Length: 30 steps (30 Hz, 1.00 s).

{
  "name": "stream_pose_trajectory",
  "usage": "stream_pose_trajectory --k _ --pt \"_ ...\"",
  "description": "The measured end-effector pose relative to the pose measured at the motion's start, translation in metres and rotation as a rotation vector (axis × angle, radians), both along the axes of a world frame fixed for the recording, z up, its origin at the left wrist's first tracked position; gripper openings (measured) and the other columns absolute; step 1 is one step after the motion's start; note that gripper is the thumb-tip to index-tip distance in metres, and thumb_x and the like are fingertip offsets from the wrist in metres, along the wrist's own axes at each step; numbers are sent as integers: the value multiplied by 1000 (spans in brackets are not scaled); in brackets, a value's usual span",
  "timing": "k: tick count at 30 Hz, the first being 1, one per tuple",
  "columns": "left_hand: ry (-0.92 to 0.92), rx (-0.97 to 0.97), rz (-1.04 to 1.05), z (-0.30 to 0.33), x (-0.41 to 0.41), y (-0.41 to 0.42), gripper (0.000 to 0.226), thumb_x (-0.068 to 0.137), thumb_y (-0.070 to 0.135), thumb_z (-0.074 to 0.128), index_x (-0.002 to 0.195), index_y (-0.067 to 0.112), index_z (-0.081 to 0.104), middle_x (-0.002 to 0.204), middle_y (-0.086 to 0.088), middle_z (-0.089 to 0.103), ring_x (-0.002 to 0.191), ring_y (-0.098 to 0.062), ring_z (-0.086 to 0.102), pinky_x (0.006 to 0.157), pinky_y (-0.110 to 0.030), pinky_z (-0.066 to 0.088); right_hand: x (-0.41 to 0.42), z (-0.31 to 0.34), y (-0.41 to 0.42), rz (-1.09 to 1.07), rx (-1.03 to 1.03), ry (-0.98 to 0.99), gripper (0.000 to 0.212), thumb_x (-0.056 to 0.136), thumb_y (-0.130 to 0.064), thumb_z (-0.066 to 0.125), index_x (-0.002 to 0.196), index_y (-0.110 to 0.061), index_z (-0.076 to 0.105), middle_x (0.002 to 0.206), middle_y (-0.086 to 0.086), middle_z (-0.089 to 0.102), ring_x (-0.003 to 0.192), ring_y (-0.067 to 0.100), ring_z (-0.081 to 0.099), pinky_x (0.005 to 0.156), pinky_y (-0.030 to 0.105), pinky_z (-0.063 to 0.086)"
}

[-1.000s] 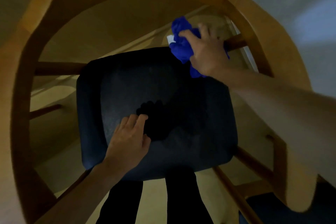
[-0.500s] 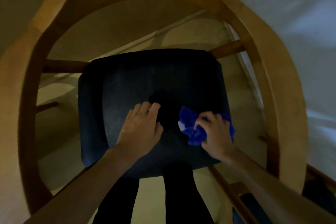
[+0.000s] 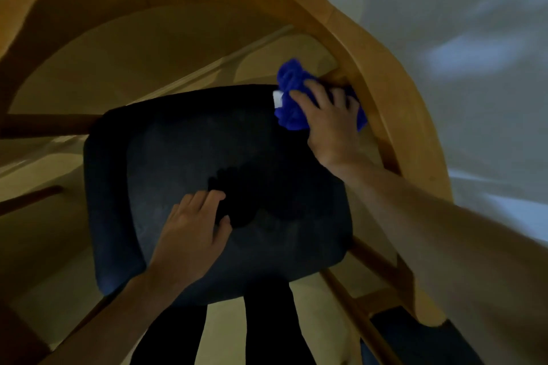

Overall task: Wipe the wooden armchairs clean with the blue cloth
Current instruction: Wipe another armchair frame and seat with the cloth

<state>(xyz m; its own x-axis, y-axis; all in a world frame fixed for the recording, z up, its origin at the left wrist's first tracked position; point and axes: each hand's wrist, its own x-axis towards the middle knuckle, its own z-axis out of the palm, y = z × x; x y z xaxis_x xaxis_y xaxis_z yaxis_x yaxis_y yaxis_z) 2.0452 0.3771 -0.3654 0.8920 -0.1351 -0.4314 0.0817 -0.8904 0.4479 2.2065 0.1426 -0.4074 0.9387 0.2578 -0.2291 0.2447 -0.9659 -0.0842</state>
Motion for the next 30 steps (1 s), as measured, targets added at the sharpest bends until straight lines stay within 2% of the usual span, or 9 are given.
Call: stream_pose_trajectory --k 1,3,9,15,19,22,26,28,30 --pt "2 2 -8 0 1 1 32 90 23 61 119 10 57 101 -4 60 93 -25 57 83 -40 46 0 -10 -7 4 -39 76 85 78 -9 67 150 -34 29 156 0 28 131 34 35 104 51 34" --pt "-12 3 -18 1 3 3 33 89 24 60 119 11 56 103 -3 60 94 -24 56 82 -39 46 -9 -25 -22 -174 1 198 92 79 -11 70 153 -33 20 154 2 27 135 33 32 107 49 34" --pt "-42 -8 -19 -2 24 -7 41 86 22 61 124 10 52 109 -7 59 98 -24 53 86 -39 45 -50 -21 -31 -492 137 326 82 71 -7 76 135 -36 33 142 -1 35 130 31 36 97 55 43" --pt "-76 -40 -56 -1 40 -30 40 85 22 62 123 11 53 106 -6 59 96 -23 53 86 -38 42 -144 -2 -32 -483 51 491 71 74 -16 76 128 -38 34 138 -2 33 129 27 33 101 57 36" --pt "-72 -55 -79 0 36 -35 41 85 21 63 123 13 53 107 -5 58 97 -20 52 84 -35 41 -177 6 -26 -347 -2 584 67 78 -19 71 129 -39 33 137 -4 32 130 25 33 103 55 36" --pt "-45 -51 -93 -3 26 -30 40 84 21 63 122 13 53 105 -4 58 94 -21 52 81 -33 39 -155 14 -27 -439 148 543 66 74 -16 73 122 -41 36 133 -4 37 127 25 38 104 55 36" --pt "-12 -19 -80 -8 12 -18 40 81 18 67 119 10 56 101 -6 59 90 -25 54 77 -38 45 -77 15 -23 -401 235 138 74 72 -17 74 135 -36 39 140 3 40 127 32 40 104 54 37" --pt "11 0 -65 -10 5 -11 40 82 19 66 120 11 55 100 -6 58 90 -25 54 78 -38 45 -32 4 -14 -325 253 166 75 79 -19 69 144 -34 35 147 4 37 129 32 39 105 53 37" --pt "31 9 -27 -11 -3 -3 41 84 22 65 122 13 54 102 -4 58 92 -23 53 81 -36 44 0 -11 -2 -346 274 323 76 82 -23 66 148 -35 30 151 3 34 132 31 38 106 54 36"
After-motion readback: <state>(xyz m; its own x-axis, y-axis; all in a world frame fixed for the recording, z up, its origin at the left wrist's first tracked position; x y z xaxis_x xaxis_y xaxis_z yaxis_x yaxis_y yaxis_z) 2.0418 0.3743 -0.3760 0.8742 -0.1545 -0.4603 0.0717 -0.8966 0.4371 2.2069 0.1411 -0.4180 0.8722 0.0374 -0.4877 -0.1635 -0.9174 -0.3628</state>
